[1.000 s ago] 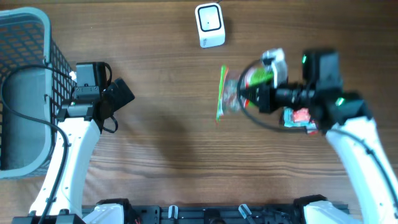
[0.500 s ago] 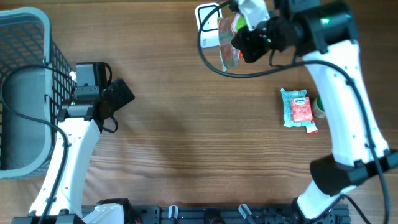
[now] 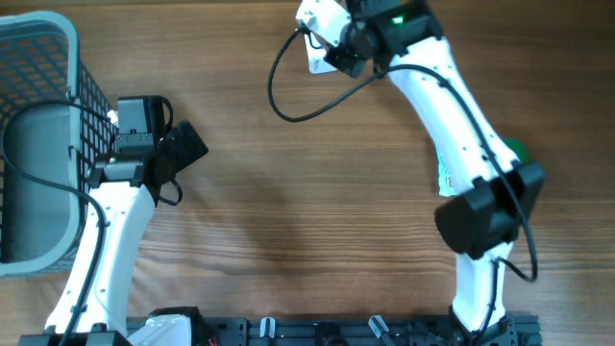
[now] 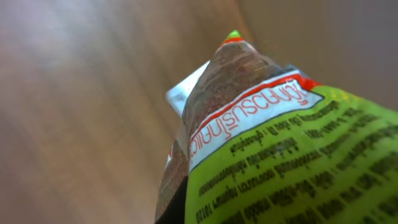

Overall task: Scan the item barcode
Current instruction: 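Raise the green bag up to the white scanner with the right gripper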

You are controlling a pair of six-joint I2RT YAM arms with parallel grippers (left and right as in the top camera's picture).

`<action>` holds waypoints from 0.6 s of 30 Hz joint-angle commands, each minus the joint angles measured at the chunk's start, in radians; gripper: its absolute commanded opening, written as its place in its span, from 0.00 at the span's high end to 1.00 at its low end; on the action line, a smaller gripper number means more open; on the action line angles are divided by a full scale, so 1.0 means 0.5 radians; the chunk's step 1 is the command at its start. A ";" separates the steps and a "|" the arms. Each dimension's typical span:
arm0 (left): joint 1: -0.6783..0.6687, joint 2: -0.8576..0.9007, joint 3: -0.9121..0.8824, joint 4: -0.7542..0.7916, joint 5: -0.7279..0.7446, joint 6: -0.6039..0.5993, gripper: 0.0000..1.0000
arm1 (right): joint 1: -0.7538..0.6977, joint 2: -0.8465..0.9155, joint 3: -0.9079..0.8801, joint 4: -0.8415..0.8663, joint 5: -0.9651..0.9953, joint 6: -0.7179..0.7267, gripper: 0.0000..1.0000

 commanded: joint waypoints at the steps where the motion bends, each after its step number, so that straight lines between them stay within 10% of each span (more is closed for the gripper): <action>1: 0.009 -0.014 0.010 0.002 -0.026 0.009 0.00 | 0.007 0.162 0.053 0.229 0.266 -0.294 0.96; 18: 0.009 -0.014 0.010 0.002 -0.026 0.009 0.00 | 0.108 0.475 0.053 1.237 0.645 -0.724 0.96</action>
